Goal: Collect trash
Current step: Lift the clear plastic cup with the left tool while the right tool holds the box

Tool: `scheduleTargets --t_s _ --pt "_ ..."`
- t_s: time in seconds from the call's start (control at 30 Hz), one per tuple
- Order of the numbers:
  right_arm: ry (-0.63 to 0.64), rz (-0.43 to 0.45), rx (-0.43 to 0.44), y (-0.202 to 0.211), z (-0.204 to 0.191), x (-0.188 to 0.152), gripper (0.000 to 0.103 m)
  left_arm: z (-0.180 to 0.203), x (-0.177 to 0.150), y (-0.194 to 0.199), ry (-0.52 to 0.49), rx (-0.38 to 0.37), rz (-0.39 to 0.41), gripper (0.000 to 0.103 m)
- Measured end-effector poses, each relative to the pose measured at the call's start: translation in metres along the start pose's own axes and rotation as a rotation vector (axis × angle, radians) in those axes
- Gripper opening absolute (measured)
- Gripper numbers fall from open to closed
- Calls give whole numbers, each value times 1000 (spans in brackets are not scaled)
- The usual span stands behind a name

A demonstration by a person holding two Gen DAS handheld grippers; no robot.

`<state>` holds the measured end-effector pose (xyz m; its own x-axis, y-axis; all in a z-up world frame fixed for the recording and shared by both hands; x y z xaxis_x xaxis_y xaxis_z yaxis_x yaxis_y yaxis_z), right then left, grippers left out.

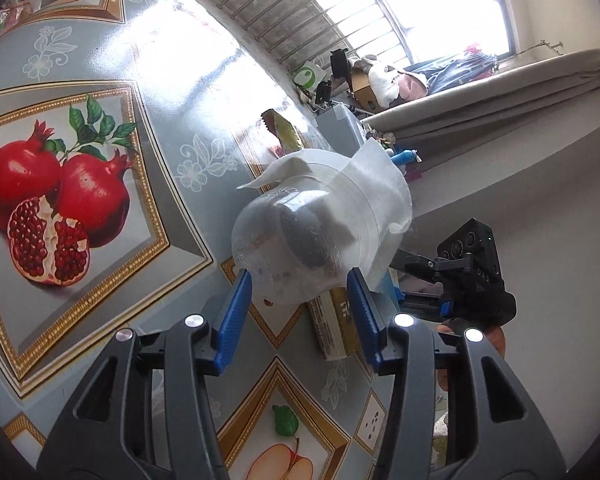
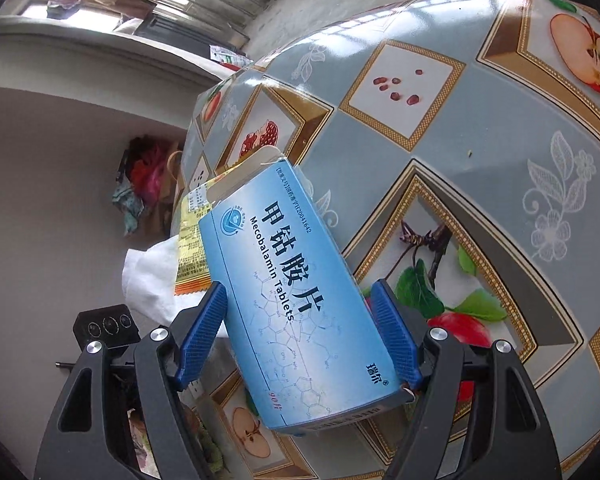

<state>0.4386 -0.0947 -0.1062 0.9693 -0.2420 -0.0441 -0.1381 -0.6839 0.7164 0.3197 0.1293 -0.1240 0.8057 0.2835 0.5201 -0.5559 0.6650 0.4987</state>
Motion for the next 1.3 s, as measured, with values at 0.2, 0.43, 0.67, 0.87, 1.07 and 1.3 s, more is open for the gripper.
scheduleTargets --t_s 0.2,0.43,0.67,0.87,1.07,1.3 --pt "31 -32 -16 2 1 -22 72 22 -12 1 -65 -67 -38 37" --pt "32 -18 -39 8 1 -26 72 42 -9 22 -176 -37 -33 37" --pt "15 41 -35 13 5 -18 72 12 42 41 -182 140 53 47" --pt "-36 53 -6 8 11 -15 72 -36 87 8 -44 189 53 46" --pt "-56 53 10 4 11 -12 72 -38 84 -39 -21 174 -32 40" --pt "-53 14 39 7 15 -29 71 -6 58 -52 -41 81 -71 39"
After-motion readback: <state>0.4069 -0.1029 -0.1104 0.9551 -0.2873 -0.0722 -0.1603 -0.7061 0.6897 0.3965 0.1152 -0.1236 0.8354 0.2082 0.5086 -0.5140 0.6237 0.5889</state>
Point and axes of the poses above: each gripper's, at about its wrist camera, not at the fingertips, and y roughly against the way its jaws point, z to its right, x to its top, the point moved 5 cm from there along -y, roughly the way its jaws point, and after that the axes turned 12 degrees about -y, right-handed, at the moved point
